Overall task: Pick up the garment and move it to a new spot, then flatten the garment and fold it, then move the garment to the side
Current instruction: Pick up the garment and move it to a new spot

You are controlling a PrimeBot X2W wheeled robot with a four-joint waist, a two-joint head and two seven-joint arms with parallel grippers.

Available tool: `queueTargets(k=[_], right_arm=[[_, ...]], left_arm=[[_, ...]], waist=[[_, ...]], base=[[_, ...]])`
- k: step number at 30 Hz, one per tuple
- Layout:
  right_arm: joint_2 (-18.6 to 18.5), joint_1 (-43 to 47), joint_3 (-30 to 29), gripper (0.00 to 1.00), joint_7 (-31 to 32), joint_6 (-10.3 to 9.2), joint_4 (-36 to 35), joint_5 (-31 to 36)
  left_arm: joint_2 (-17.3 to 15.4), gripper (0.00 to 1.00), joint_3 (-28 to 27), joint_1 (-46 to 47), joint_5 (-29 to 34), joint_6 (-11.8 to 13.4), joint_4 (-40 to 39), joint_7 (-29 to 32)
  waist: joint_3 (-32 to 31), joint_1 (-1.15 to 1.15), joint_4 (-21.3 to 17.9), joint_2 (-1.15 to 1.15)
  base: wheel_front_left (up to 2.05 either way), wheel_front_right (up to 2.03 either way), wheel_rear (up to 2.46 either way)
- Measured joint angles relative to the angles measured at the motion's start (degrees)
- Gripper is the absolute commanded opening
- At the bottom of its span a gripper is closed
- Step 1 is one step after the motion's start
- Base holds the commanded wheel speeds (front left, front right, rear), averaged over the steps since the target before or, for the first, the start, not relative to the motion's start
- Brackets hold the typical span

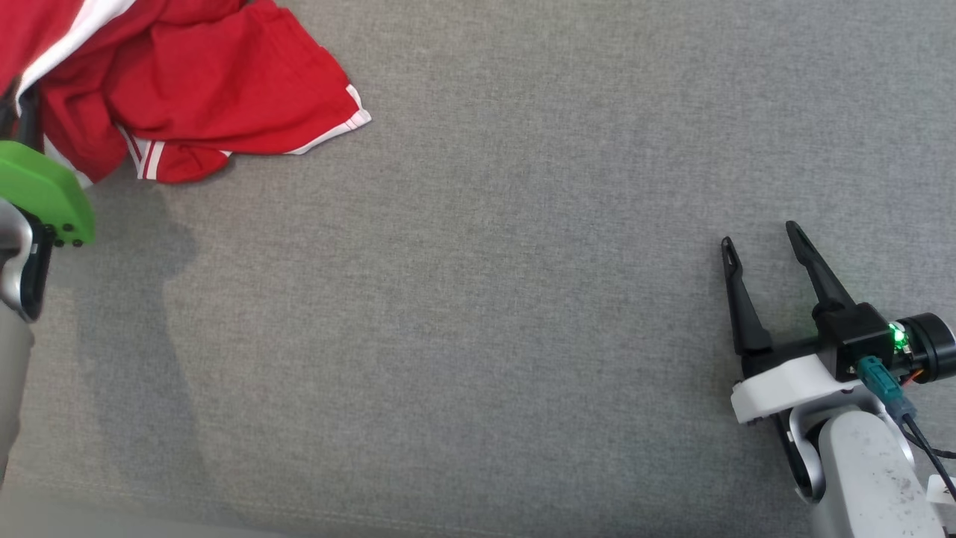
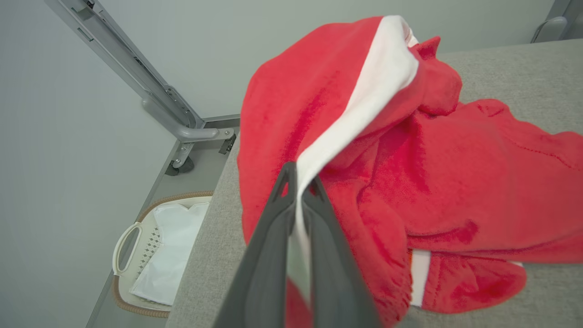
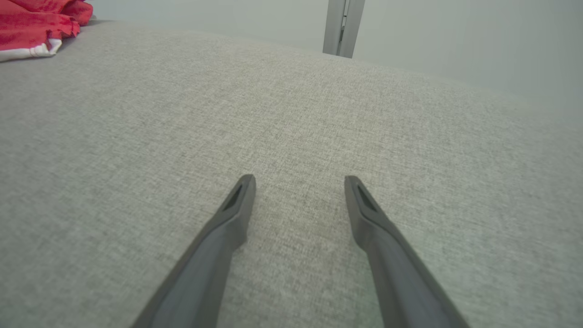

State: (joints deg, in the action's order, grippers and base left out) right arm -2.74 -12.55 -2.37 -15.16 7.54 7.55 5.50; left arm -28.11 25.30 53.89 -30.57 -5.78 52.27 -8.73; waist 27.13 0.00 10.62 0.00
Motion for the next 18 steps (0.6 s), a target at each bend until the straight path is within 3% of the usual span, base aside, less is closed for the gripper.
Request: queueTargets(k=[8, 13, 18], right_arm=[[0.0, 0.2, 0.7, 1.0, 0.0, 0.0, 1.7, -3.0], [0.0, 1.5, 1.0, 1.0, 0.0, -0.01, 2.7, -4.9], [0.0, 3.3, 0.7, 1.0, 0.0, -0.01, 3.4, -7.1]], left_arm=[[-4.3, 0.0, 1.0, 1.5, 2.6, 1.1, -1.4, -1.2], [-7.4, 0.0, 2.9, 4.2, 5.7, 1.0, -5.6, -0.9], [-8.3, 0.0, 6.4, 6.3, 8.1, 0.0, -11.5, -0.1]], waist=[[-4.3, 0.0, -1.0, 0.0], [-8.2, 0.0, -2.4, 0.0], [-12.3, 0.0, -4.6, 0.0]], base=[[0.0, 0.0, 0.0], [0.0, 0.0, 0.0], [0.0, 0.0, 0.0]])
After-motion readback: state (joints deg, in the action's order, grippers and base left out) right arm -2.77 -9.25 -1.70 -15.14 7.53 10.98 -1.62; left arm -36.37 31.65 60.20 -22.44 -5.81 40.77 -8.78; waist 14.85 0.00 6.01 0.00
